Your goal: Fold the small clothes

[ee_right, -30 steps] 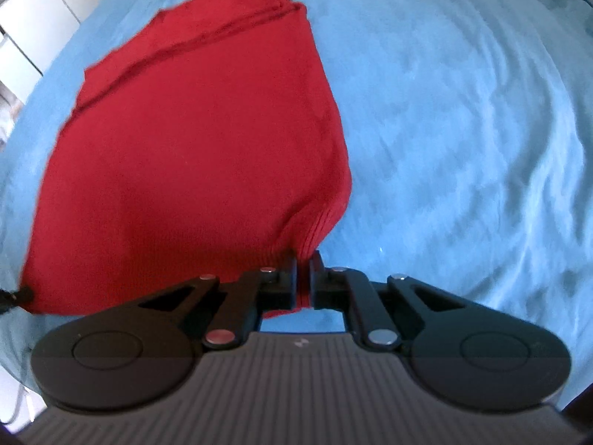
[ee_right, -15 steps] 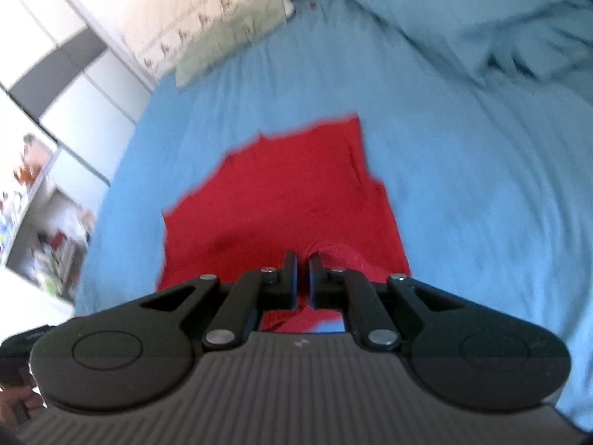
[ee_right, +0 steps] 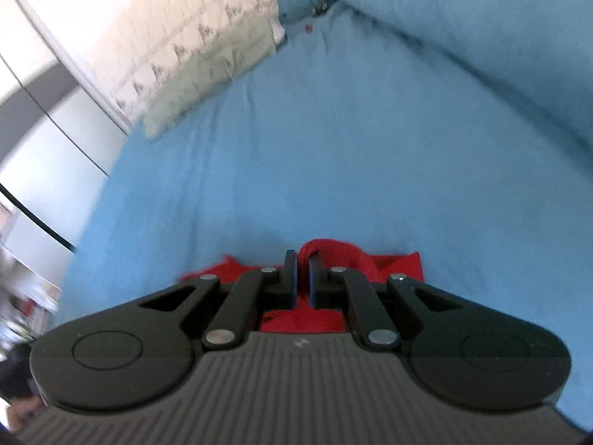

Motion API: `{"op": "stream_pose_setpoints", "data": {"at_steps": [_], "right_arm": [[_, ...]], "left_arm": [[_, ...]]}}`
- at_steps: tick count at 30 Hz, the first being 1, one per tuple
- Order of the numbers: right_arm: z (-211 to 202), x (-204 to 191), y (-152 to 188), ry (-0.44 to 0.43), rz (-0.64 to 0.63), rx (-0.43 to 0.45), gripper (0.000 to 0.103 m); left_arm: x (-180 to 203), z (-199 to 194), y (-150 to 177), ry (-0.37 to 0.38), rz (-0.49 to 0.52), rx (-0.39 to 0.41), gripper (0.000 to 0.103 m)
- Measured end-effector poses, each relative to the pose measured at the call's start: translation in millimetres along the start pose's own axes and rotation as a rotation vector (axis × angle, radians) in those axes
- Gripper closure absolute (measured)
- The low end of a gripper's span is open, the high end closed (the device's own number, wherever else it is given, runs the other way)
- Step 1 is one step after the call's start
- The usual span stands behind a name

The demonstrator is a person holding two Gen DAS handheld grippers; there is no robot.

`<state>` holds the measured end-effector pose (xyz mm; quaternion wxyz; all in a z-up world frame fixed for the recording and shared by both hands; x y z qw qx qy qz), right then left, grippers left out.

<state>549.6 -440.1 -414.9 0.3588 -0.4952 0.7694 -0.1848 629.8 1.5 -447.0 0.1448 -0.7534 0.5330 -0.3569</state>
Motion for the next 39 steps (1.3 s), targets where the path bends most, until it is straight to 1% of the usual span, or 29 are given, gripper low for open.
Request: {"op": "stream_pose_setpoints", "data": {"at_steps": [2,4,5,6,7,8,9,10,11,12,13,15,17,18,19,20,22,25,27,31,33,35,37,39], "right_arm": [[29,9,6,0.014,-0.016,-0.016,0.082],[40,18,8,0.022,-0.019,-0.002,0.082],[42,19,9,0.025,-0.024,0.007,0.081],[46,21,8,0.029,-0.032,0.011,0.077],[49,22,9,0.039,-0.039,0.015,0.072],[48,20,9,0.046,-0.049,0.025,0.050],[45,18,11,0.054,-0.063,0.034,0.020],[39,15,9,0.070,-0.084,0.054,0.009],[25,11,10,0.083,-0.109,0.083,0.002],[11,5,10,0.088,-0.146,0.120,0.002],[1,-2,11,0.083,-0.191,0.137,0.002],[-15,-16,18,0.072,-0.264,0.123,0.002],[-33,-26,30,0.055,-0.308,0.125,0.001],[-40,-31,39,0.042,-0.325,0.117,0.001],[-46,-34,48,0.037,-0.333,0.109,0.001],[-50,-36,57,0.031,-0.340,0.096,0.001],[-53,-40,80,0.022,-0.344,0.055,0.001],[-46,-40,111,0.024,-0.345,0.017,0.001],[-40,-33,129,0.039,-0.361,-0.003,0.001],[-21,-19,150,0.065,-0.362,-0.024,0.001],[-20,-19,152,0.066,-0.374,-0.008,0.001],[-24,-22,152,0.070,-0.392,-0.005,0.001],[-35,-27,146,0.066,-0.398,0.012,0.001],[-54,-31,139,0.077,-0.399,0.039,0.001]], "left_arm": [[-7,15,4,-0.017,-0.015,-0.004,0.099],[-10,22,3,-0.025,-0.018,-0.004,0.098],[-10,25,3,-0.031,-0.019,-0.009,0.094],[-9,25,0,-0.037,-0.027,-0.008,0.091],[-11,23,-2,-0.039,-0.042,-0.003,0.070],[-10,20,-7,-0.049,-0.056,0.004,0.037],[-12,11,-10,-0.062,-0.068,0.019,0.025],[-13,1,-11,-0.065,-0.067,0.043,0.017],[-13,-12,-15,-0.061,-0.048,0.071,0.016],[-10,-26,-14,-0.063,-0.015,0.084,0.016],[-8,-37,-12,-0.071,0.011,0.088,0.013],[1,-62,1,-0.063,0.093,0.094,0.010],[14,-83,24,-0.048,0.200,0.093,0.001],[19,-89,36,-0.046,0.248,0.085,0.000],[24,-94,51,-0.039,0.291,0.066,0.000],[29,-94,68,-0.020,0.328,0.031,0.000],[32,-90,98,0.005,0.371,-0.029,0.000],[30,-80,124,-0.008,0.396,-0.068,0.000],[26,-73,137,-0.009,0.396,-0.089,0.000],[17,-61,153,-0.030,0.402,-0.118,0.000],[21,-57,157,-0.041,0.399,-0.135,0.000],[25,-66,156,-0.036,0.399,-0.139,0.000],[31,-78,152,-0.019,0.397,-0.134,0.000],[37,-87,147,-0.024,0.405,-0.127,0.000]]}}
Point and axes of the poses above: each gripper's, at about its wrist camera, not at the fingertips, and z roughly the way its jaws point, x to its right, y to its underside, the point moved 9 cm from there along z, roughly the way its jaws point, and after that the axes turned 7 degrees about -z, right-handed, at the moved point
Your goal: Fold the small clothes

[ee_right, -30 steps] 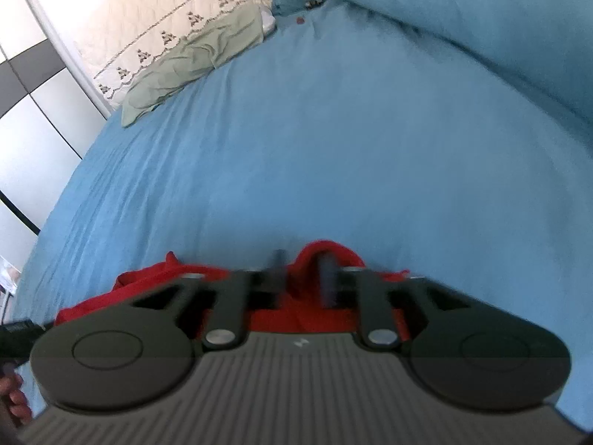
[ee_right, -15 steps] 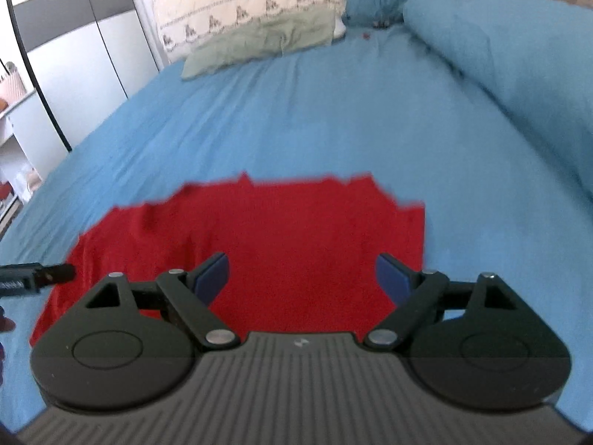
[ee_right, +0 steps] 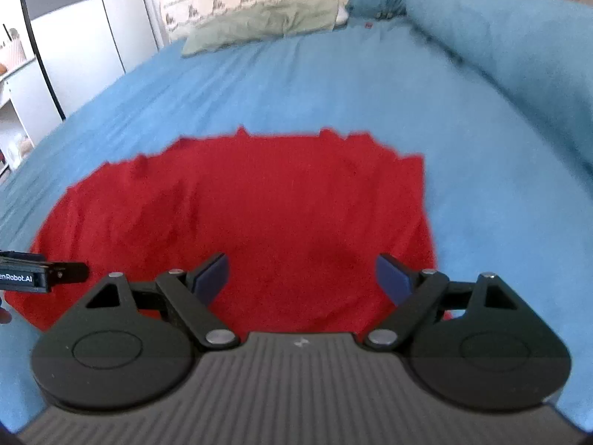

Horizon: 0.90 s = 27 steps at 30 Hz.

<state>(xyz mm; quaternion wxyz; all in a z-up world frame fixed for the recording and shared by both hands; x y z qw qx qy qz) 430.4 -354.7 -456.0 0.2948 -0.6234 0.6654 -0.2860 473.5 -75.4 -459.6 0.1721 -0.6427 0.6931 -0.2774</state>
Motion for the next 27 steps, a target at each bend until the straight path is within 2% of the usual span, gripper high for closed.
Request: {"op": "stream_pose_setpoints", "data": {"at_steps": [3,7,11,16,18,23,27], "right_arm": [[-28,5,-10,0.062,-0.004,-0.008,0.001],[-68,13,-2,0.098,0.030,-0.044,0.001],[-78,25,39,0.118,0.164,-0.151,0.003],[-64,36,82,0.123,0.315,-0.198,0.008],[-54,38,88,0.117,0.339,-0.184,0.011],[-36,59,84,0.054,0.548,-0.071,0.013],[-27,74,69,0.012,0.647,-0.026,0.033]], "left_arm": [[9,-24,-7,-0.028,-0.013,-0.002,0.000],[26,-43,-5,-0.011,-0.031,-0.001,0.000],[42,-38,6,-0.022,-0.010,-0.021,0.000],[53,-24,18,0.012,-0.017,-0.039,0.000],[55,-17,20,0.020,-0.025,-0.048,0.000],[57,-12,12,0.035,-0.053,-0.037,0.000],[56,-7,3,0.039,-0.060,-0.028,0.000]]}}
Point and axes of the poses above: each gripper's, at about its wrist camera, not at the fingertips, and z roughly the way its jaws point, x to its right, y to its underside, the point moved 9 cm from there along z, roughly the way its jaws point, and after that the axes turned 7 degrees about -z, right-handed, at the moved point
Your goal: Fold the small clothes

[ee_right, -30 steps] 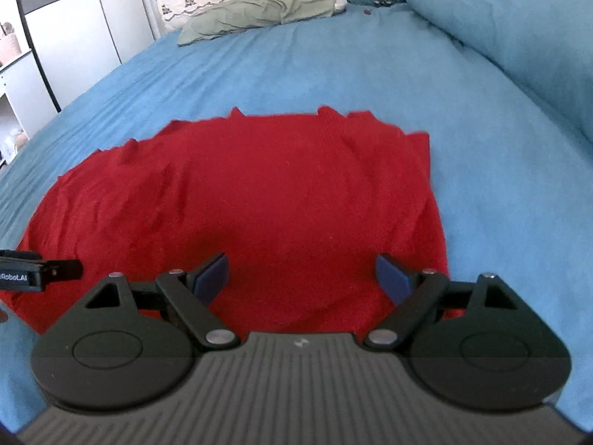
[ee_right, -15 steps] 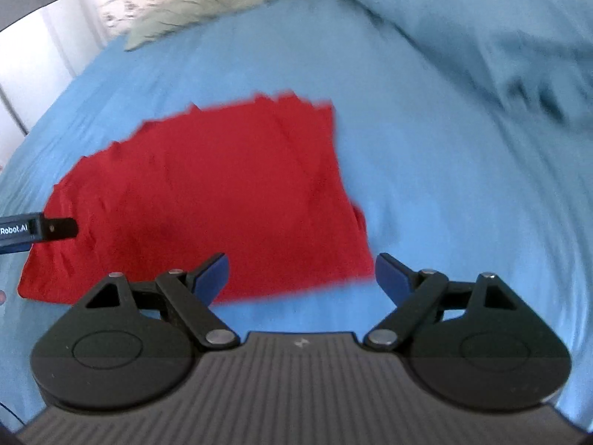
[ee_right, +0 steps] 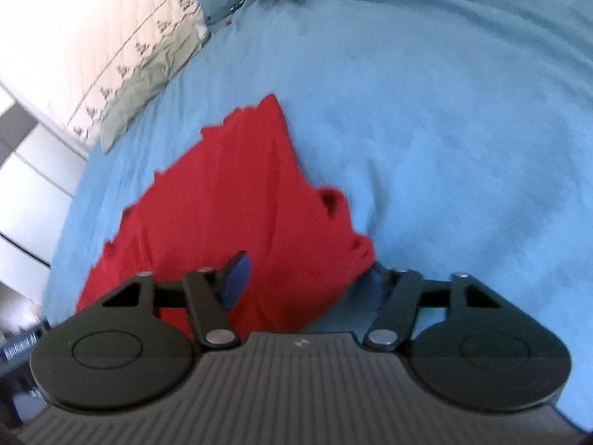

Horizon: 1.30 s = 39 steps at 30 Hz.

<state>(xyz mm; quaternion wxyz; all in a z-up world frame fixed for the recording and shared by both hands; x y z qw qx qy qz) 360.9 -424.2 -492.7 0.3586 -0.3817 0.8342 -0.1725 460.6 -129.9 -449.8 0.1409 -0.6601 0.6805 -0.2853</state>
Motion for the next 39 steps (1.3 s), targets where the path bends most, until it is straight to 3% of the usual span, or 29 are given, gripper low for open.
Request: {"op": "stream_pose_setpoints", "data": {"at_steps": [1,3,6,11,13,17,22,27,29,31,32,33,36,39], "right_arm": [[2,1,-4,-0.008,0.013,0.003,0.035],[8,3,-11,-0.006,0.023,-0.004,0.049],[14,7,-17,-0.008,0.035,-0.016,0.058],[11,4,-19,-0.005,-0.009,-0.026,0.068],[10,0,-20,0.010,-0.030,-0.033,0.069],[5,-19,-28,-0.004,-0.051,-0.041,0.075],[-5,-83,-52,-0.111,-0.053,-0.006,0.076],[9,-205,-57,-0.319,-0.166,-0.021,0.076],[12,-259,-43,-0.420,-0.264,-0.056,0.076],[18,-311,-10,-0.527,-0.385,-0.151,0.076],[24,-333,11,-0.577,-0.444,-0.216,0.086],[33,-352,38,-0.631,-0.512,-0.294,0.088],[68,-369,104,-0.618,-0.664,-0.407,0.088],[97,-357,135,-0.544,-0.658,-0.488,0.086]], "left_arm": [[0,1,-2,-0.003,0.005,0.004,0.000],[-1,6,-7,-0.015,0.017,0.015,0.000],[-8,15,-16,-0.045,0.017,0.038,0.000],[-23,45,-22,-0.093,-0.022,0.005,0.002],[-27,63,-15,-0.124,-0.006,-0.049,0.001],[-27,71,-17,-0.130,0.032,-0.083,0.000],[-49,52,-33,-0.031,-0.030,-0.122,0.004],[-116,9,-50,-0.075,-0.068,-0.072,0.004],[-148,-6,-49,-0.105,-0.085,-0.060,0.004],[-184,-20,-39,-0.136,-0.122,-0.066,0.004],[-199,-25,-32,-0.150,-0.140,-0.070,0.004],[-213,-29,-24,-0.164,-0.156,-0.075,0.004],[-251,-39,4,-0.214,-0.202,-0.094,0.004],[-268,-46,25,-0.225,-0.264,-0.106,0.005]]}}
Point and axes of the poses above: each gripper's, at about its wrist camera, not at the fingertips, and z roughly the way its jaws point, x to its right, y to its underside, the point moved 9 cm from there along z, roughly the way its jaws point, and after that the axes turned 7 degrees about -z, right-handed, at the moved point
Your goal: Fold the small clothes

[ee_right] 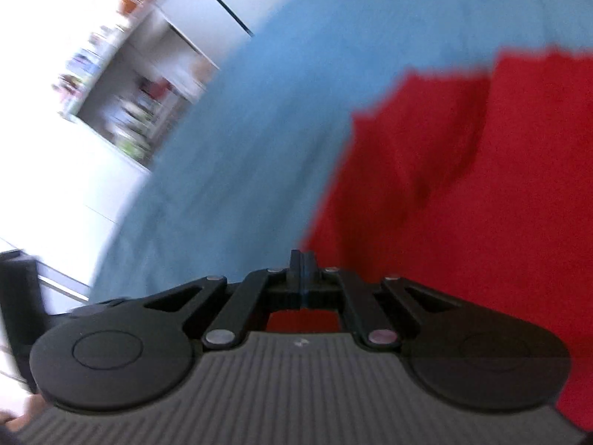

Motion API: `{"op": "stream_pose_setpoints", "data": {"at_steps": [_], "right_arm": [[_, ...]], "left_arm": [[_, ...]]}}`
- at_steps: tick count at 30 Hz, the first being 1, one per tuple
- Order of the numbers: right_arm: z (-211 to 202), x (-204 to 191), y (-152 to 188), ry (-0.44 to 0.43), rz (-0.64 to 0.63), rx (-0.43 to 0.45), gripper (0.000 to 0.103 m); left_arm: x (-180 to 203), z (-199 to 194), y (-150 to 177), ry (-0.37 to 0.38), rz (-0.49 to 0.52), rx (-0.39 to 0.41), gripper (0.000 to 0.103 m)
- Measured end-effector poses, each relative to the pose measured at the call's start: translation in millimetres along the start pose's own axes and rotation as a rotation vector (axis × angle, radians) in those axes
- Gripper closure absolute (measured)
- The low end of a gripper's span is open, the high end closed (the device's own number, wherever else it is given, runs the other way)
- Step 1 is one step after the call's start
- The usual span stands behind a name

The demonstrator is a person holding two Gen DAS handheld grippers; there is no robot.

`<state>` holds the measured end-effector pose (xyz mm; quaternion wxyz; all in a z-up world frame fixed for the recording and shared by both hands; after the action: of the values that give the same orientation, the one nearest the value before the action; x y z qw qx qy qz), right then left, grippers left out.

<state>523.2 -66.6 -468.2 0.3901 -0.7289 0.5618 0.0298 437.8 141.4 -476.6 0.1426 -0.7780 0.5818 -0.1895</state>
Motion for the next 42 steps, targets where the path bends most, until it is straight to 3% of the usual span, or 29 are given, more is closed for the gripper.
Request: {"op": "stream_pose_setpoints", "data": {"at_steps": [1,2,3,5,7,12,15,16,17,19,25,37,39,41,42], "right_arm": [[-5,2,1,-0.003,0.014,0.030,0.082],[-15,2,0,0.000,0.018,0.072,0.072],[-28,0,1,0.019,0.000,0.111,0.043],[-62,-6,-1,0.084,-0.070,0.206,0.021],[-92,-8,-1,0.128,-0.113,0.278,0.020],[-140,19,9,0.286,-0.098,0.303,0.016],[-156,48,15,0.397,-0.049,0.299,0.015],[-158,59,19,0.424,-0.021,0.301,0.015],[-161,69,22,0.435,0.001,0.303,0.015],[-160,81,26,0.440,0.041,0.305,0.015],[-164,112,40,0.464,0.099,0.322,0.015],[-166,139,50,0.446,0.147,0.330,0.015],[-166,140,49,0.443,0.150,0.330,0.015],[-165,140,48,0.444,0.157,0.333,0.015],[-164,141,48,0.441,0.160,0.333,0.015]], "left_arm": [[-3,-3,3,0.007,-0.016,0.005,0.005],[-4,-7,5,0.014,-0.027,0.013,0.005],[-2,-10,5,0.022,-0.030,0.024,0.005],[8,-20,4,0.054,-0.013,0.051,0.005],[25,-30,-2,0.101,0.025,0.072,0.006],[88,-49,-15,0.262,0.144,0.085,0.010],[128,-45,-21,0.337,0.242,0.076,0.022],[140,-41,-22,0.351,0.277,0.074,0.032],[152,-36,-24,0.362,0.309,0.069,0.038],[168,-22,-29,0.364,0.348,0.065,0.040],[194,21,-40,0.394,0.338,0.052,0.050],[201,53,-51,0.416,0.306,0.000,0.040],[205,52,-51,0.413,0.323,-0.005,0.045],[211,48,-49,0.440,0.341,-0.019,0.073],[213,46,-48,0.426,0.352,-0.008,0.078]]}}
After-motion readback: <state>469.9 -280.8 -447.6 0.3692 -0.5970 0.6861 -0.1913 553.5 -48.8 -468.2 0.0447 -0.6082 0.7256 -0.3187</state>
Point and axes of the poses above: each gripper's, at about its wrist camera, not at the fingertips, and z roughly the way its jaws point, x to its right, y to its underside, the point moved 9 cm from there along z, roughly the way its jaws point, and after that the axes turned 7 degrees about -z, right-handed, at the moved point
